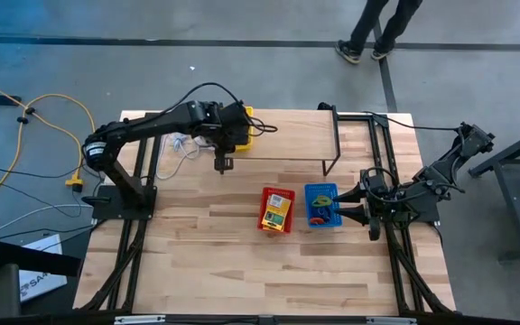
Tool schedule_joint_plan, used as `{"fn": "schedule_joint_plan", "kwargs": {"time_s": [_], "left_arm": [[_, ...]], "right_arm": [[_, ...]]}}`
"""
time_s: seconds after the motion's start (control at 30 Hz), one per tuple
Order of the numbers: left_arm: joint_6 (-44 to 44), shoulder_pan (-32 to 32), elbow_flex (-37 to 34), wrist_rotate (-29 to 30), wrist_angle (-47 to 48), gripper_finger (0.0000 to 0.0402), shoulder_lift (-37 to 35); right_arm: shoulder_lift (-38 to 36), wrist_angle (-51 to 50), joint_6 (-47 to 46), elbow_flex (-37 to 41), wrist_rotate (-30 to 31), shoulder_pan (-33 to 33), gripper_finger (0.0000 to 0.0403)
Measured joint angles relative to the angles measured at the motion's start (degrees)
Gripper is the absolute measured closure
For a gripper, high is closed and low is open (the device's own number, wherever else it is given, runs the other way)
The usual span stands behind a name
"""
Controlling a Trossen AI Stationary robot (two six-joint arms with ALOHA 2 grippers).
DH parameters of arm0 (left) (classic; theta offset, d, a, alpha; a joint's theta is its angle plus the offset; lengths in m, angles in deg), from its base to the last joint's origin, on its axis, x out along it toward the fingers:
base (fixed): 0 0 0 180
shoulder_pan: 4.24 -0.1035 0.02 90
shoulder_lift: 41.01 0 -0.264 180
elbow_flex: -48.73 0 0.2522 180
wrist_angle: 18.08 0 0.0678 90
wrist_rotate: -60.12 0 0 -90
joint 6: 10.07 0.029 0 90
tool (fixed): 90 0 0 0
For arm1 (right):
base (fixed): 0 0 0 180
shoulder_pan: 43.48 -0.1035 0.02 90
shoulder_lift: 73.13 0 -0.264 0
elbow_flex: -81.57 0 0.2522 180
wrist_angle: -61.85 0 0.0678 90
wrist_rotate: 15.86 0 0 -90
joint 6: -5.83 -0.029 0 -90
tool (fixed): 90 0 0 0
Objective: Pick & Place Office Desk Supplies
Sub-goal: Put the yellow bin with the rubber bands on the shelf
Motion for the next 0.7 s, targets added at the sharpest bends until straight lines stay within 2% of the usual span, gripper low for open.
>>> {"fn": "schedule_joint_plan", "kwargs": {"time_s": [0.7], "left_arm": [[-3.1, 1.6, 0.0, 0.1, 0.4, 0.0401, 1.2]], "right_arm": [[0.0, 0.0, 0.0, 0.0, 0.0, 0.0, 0.0256]]}}
